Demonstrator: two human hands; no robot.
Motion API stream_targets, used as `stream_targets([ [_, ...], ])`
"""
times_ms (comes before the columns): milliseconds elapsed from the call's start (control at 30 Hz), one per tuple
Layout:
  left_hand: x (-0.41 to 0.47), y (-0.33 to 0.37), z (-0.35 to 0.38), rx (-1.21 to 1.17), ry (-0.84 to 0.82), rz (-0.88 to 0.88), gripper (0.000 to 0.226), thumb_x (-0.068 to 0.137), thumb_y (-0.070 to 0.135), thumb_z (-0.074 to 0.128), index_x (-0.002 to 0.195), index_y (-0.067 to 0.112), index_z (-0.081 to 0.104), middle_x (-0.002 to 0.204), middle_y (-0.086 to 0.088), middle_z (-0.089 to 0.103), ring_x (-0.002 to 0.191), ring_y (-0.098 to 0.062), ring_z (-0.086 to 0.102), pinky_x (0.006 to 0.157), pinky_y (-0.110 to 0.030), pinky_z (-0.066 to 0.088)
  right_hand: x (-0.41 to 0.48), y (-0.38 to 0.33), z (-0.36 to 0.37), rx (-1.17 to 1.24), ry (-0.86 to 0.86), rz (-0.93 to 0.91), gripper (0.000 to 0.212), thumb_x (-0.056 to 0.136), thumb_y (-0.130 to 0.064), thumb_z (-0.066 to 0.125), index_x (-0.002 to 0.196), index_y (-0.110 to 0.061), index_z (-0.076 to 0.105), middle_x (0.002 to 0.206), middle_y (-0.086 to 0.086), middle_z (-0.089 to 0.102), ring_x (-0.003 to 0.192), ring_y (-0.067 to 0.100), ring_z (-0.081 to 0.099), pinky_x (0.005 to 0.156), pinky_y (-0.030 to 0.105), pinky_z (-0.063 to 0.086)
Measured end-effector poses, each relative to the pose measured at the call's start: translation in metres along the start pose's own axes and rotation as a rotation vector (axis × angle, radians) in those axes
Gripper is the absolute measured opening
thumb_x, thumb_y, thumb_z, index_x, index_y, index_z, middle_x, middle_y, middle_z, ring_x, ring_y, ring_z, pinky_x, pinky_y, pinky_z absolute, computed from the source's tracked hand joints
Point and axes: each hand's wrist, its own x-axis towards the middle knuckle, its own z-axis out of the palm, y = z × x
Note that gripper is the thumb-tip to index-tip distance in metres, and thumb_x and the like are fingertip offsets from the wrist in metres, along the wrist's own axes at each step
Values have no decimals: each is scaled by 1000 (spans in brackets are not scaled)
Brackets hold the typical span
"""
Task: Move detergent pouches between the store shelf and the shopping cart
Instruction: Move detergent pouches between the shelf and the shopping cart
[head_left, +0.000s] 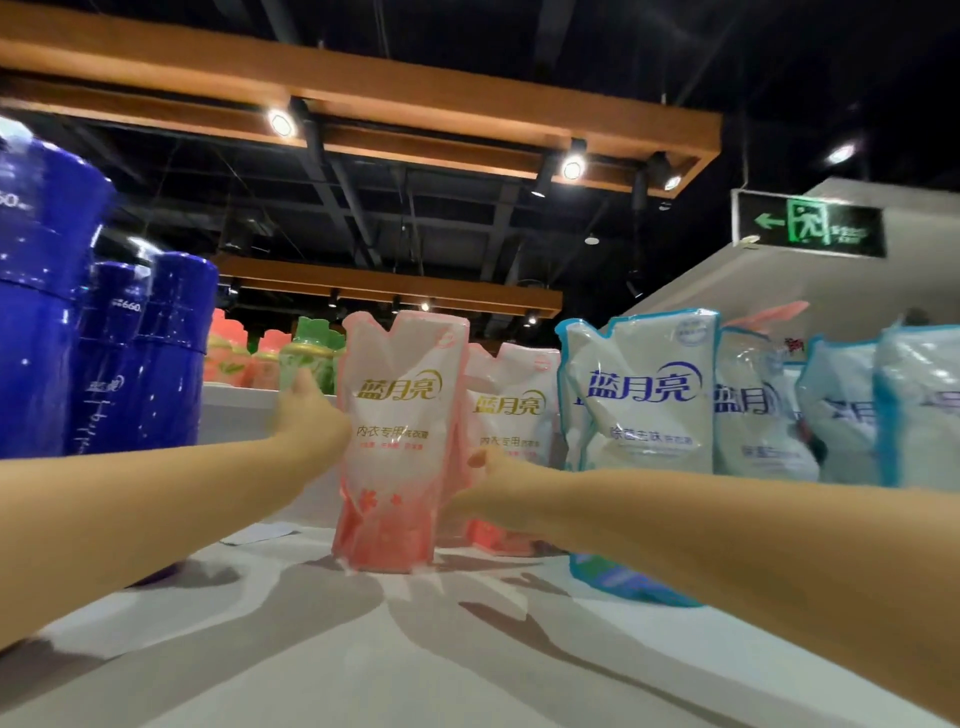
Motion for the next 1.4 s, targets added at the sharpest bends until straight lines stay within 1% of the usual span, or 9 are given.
stream_targets([
  [167,-4,20,16,-83,61,192,68,83,2,57,143,19,27,133,-12,42,109,-29,49,85,-44,49,-19,40,-41,95,210,8,47,89,-23,59,131,-15,40,108,4,50,90,16,51,83,28,50],
  [467,-59,72,98,18,-334,210,67,87,27,62,143,18,26,134,-12,47,102,-25,53,65,-26,45,-57,102,-91,97,412,104,40,87,-18,59,124,-13,46,90,3,51,72,14,47,59,24,40],
  [567,-70,85,126,11,-466,77,91,80,39,69,148,18,14,146,-12,35,123,-32,46,86,-36,46,-64,121,-102,103,354,162,45,88,-21,60,128,-8,44,81,2,48,67,12,46,55,20,39],
  [700,-81,97,162,-103,-584,-7,121,46,57,83,145,27,21,142,2,43,125,-26,46,105,-43,39,-60,140,-116,166,180,178,49,86,-29,63,129,-12,46,129,7,51,116,20,51,98,32,47],
  [767,-83,101,177,-113,-504,-60,126,43,54,84,146,24,18,141,-4,44,126,-30,45,103,-49,40,-54,145,-116,220,100,158,48,87,-29,63,129,-14,47,135,4,47,123,20,45,102,33,43],
  [1000,-96,111,173,-156,-413,-153,102,61,35,85,142,26,23,136,-6,46,122,-35,46,90,-58,46,-31,149,-103,231,62,44,69,88,-33,61,141,-1,30,141,16,42,131,28,42,103,32,37],
  [1100,-103,113,163,-173,-407,-47,87,57,34,88,129,24,39,118,0,60,102,-21,58,85,-40,50,-27,143,-101,204,179,73,91,74,-38,73,139,-2,20,133,14,44,123,27,47,101,33,43],
  [1267,-116,117,138,-193,-407,14,43,71,14,80,96,27,47,86,6,63,67,-6,58,57,-21,48,-43,132,-105,145,228,-29,83,72,-37,76,132,-5,27,127,13,48,116,27,51,96,36,47],
  [1400,-132,119,117,-204,-399,55,44,65,17,85,80,33,46,78,10,63,64,-4,59,63,-26,53,-64,121,-101,158,233,-84,84,70,-35,78,133,-6,31,129,12,46,117,26,50,94,35,48],
])
